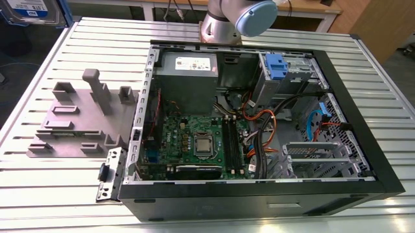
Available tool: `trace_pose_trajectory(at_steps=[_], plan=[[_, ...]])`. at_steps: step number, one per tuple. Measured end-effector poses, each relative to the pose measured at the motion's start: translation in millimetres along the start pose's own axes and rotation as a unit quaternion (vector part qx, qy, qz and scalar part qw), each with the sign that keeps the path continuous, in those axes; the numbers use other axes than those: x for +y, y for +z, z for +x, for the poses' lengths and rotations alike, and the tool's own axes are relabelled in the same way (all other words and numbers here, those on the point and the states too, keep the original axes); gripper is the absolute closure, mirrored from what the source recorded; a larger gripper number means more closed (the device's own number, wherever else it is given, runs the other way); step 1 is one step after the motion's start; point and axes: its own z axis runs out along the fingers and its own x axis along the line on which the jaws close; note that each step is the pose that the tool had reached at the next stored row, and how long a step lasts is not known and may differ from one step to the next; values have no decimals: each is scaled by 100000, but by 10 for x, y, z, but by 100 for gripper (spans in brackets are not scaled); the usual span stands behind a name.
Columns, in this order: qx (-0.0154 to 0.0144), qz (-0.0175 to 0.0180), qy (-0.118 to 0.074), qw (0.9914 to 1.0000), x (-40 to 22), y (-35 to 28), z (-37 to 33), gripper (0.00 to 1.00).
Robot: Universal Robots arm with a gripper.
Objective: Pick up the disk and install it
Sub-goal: 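Pick up the disk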
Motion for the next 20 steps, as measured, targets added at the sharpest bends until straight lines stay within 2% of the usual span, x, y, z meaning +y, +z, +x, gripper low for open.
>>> trace_pose_trajectory(at_steps=[20], plan=[[-1, 0, 3, 100000, -45, 0, -2, 64]])
